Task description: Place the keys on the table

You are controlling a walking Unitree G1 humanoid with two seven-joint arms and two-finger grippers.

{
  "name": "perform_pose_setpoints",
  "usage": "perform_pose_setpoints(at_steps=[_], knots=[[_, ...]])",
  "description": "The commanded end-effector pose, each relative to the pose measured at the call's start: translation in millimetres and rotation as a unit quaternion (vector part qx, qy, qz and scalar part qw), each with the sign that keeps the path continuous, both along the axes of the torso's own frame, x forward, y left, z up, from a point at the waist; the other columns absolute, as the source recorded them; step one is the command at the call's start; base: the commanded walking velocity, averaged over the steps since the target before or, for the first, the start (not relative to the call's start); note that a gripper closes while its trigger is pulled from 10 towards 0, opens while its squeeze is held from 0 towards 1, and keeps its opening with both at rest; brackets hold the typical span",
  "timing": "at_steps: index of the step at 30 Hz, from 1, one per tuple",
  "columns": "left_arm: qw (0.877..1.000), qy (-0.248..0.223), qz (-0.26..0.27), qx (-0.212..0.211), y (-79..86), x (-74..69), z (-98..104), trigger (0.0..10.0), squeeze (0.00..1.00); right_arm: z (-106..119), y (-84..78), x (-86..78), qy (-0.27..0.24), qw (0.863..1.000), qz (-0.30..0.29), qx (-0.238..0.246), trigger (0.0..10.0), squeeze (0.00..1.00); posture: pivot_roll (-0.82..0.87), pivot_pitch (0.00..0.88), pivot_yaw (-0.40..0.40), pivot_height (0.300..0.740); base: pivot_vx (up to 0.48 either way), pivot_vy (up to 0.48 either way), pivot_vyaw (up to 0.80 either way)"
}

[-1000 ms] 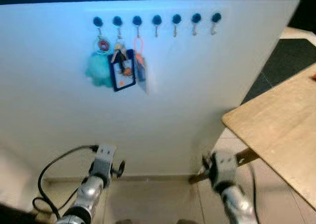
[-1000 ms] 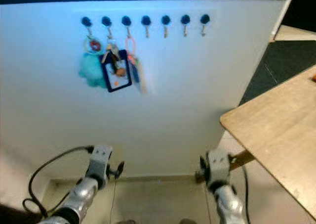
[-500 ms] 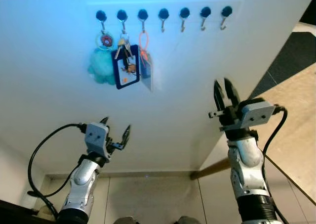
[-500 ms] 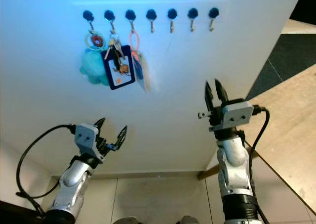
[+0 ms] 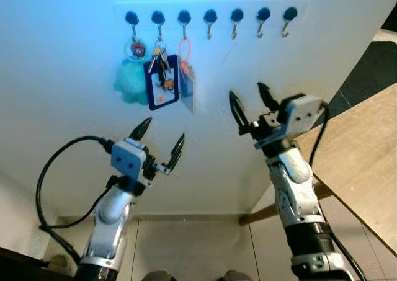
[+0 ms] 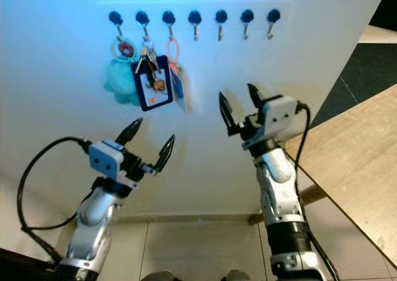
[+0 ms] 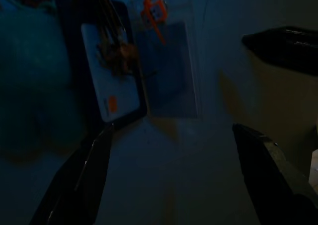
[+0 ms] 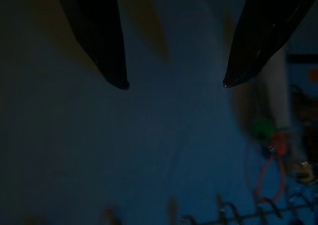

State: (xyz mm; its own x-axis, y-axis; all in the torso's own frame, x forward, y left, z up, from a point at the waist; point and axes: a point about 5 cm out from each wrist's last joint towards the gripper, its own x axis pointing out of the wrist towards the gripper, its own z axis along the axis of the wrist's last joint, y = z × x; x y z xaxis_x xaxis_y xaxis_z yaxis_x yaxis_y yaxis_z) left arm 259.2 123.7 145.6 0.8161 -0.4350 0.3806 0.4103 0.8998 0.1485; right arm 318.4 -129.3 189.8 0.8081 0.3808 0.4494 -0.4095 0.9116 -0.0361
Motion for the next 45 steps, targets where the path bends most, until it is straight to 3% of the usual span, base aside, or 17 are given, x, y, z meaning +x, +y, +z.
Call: perform_pose_setpoints(at_steps=[1,20,28,35,39,45], knots=[[1.0,0.01,-0.001,0.002,-2.9,-0.8,0,10.0,0.0,-2,6.0,4.3,0.019,1.0,0.024,-0.002,10.0,0.0,0.02,0.096,0.01,0.74,0.0,0.0,0.0],[0.999,0.028,0.023,0.016,7.4,-7.1,-2,10.0,0.0,12,48.2,8.2,0.014,0.987,0.154,-0.039,10.0,0.0,0.03,0.094,-0.02,0.74,0.0,0.0,0.0],[0.999,0.025,0.026,0.016,7.0,-4.6,-1,10.0,0.0,4,50.1,18.5,0.037,0.988,0.135,-0.066,10.0,0.0,0.04,0.09,-0.023,0.74,0.0,0.0,0.0],[0.999,0.022,0.027,0.019,8.0,-5.6,1,10.0,0.0,10,56.0,14.6,0.023,0.986,0.15,-0.064,10.0,0.0,0.04,0.092,-0.031,0.74,0.0,0.0,0.0],[0.999,0.022,0.028,0.021,8.1,-7.3,1,10.0,0.0,6,53.8,7.9,0.016,0.988,0.138,-0.06,10.0,0.0,0.04,0.095,-0.035,0.74,0.0,0.0,0.0],[0.999,0.022,0.027,0.021,7.3,-8.7,1,10.0,0.0,-15,34.7,-16.4,0.012,0.995,0.09,-0.048,10.0,0.0,0.04,0.098,-0.028,0.74,0.0,0.0,0.0]])
